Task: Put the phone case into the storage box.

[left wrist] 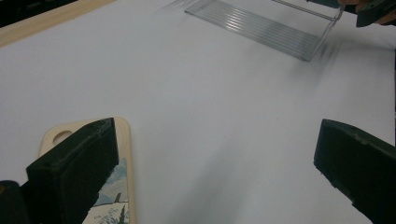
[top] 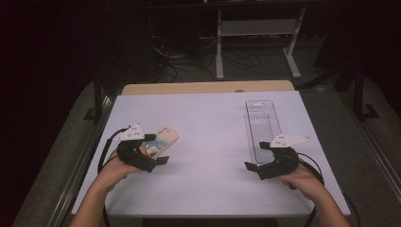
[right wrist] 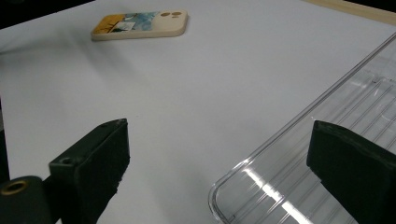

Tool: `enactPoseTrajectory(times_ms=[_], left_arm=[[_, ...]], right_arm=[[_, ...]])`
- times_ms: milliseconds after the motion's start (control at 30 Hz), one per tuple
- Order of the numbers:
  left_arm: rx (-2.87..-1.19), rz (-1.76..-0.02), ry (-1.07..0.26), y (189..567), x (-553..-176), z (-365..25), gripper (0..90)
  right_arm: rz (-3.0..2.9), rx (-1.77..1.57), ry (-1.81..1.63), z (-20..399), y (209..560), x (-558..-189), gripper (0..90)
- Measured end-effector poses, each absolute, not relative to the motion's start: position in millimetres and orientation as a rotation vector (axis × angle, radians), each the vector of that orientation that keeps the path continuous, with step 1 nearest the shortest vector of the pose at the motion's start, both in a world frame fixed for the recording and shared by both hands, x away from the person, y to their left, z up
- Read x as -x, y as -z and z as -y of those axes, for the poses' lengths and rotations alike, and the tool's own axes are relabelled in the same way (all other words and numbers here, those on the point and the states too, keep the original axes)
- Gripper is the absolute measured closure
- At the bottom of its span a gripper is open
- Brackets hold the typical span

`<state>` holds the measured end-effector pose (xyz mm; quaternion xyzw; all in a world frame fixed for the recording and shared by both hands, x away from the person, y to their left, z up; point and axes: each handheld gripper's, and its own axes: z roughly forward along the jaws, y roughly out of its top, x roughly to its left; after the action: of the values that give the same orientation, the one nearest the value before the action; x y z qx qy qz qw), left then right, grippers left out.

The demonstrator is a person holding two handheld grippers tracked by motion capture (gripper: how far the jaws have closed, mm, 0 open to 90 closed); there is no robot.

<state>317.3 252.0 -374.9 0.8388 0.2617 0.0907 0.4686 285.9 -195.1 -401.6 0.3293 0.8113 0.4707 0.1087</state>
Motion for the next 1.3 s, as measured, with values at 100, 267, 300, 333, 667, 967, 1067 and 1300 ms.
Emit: enactPoseTrajectory(times_ms=[100,267,300,333,667,967,1067,1300], left_arm=[[-2.056,-0.64,-0.223,374,-319,-253,0.0],[-2.059,-0.64,-0.219,372,-322,-254,0.0],[-2.054,-0.647,-0.214,371,-322,-254,0.0],[-2.056,-0.641,-0.218,371,-323,-253,0.0],[-2.044,-0.637,-0.23,366,-331,-252,0.0],[-2.03,-0.648,-0.238,363,-340,-254,0.0],[-2.034,-0.649,-0.245,362,-343,-254,0.0],[-2.043,-0.642,-0.242,363,-349,-252,0.0]], right_arm=[[-2.385,-0.968,-1.386,195,402,-287,5.5],[-2.385,-0.968,-1.387,196,402,-287,5.6],[-2.384,-0.967,-1.388,196,402,-288,5.6],[-2.384,-0.966,-1.388,196,402,-288,5.6],[-2.387,-0.966,-1.381,195,402,-287,5.8],[-2.387,-0.969,-1.379,195,402,-287,5.8],[-2.387,-0.969,-1.379,195,402,-287,5.8],[-2.388,-0.968,-1.38,196,402,-287,5.8]])
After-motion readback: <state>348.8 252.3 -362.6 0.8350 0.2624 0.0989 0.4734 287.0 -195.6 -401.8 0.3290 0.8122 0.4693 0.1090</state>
